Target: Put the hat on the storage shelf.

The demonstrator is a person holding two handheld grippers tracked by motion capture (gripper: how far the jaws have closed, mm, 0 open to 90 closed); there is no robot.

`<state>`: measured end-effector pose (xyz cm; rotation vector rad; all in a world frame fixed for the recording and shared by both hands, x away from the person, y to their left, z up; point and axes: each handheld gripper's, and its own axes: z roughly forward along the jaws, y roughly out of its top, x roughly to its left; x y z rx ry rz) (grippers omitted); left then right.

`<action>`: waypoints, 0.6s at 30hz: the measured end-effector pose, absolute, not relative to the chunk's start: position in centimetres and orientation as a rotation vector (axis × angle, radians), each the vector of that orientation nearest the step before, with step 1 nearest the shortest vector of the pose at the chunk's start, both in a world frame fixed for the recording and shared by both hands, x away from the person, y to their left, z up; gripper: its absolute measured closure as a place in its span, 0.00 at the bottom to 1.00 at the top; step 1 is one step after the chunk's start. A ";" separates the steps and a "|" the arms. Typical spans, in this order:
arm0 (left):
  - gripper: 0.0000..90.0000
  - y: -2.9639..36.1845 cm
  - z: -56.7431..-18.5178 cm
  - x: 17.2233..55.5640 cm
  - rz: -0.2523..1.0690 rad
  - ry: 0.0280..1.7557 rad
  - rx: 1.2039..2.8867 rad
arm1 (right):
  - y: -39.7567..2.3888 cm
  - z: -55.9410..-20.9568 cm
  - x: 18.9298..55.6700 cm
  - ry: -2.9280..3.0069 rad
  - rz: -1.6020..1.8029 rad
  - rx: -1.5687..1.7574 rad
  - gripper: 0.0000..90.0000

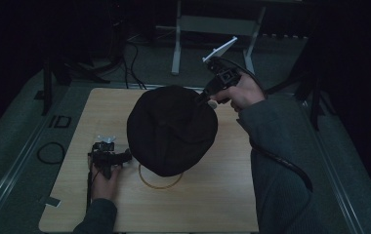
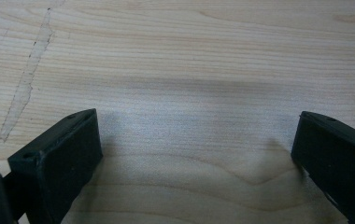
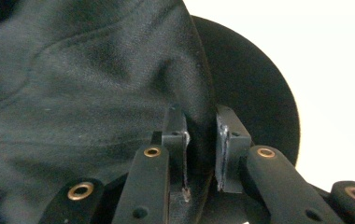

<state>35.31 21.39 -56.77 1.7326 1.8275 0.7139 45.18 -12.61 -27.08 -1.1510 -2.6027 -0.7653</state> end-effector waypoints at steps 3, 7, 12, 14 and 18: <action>0.01 21.4 -56.8 35.3 0.713 1.827 1.734 | -12.4 -27.3 45.2 -2.606 -0.764 -1.152 0.87; 0.01 21.4 -56.8 35.3 0.714 1.827 1.732 | -11.7 -27.8 45.3 -2.607 -0.750 -1.156 0.87; 0.01 21.4 -56.8 35.3 0.713 1.827 1.733 | -10.8 -28.2 45.2 -2.617 -0.725 -1.133 0.87; 0.01 21.4 -56.8 35.3 0.713 1.827 1.733 | -10.5 -28.4 45.2 -2.629 -0.708 -1.136 0.87; 0.01 21.4 -56.7 35.3 0.711 1.827 1.736 | -10.0 -28.8 45.2 -2.634 -0.687 -1.129 0.87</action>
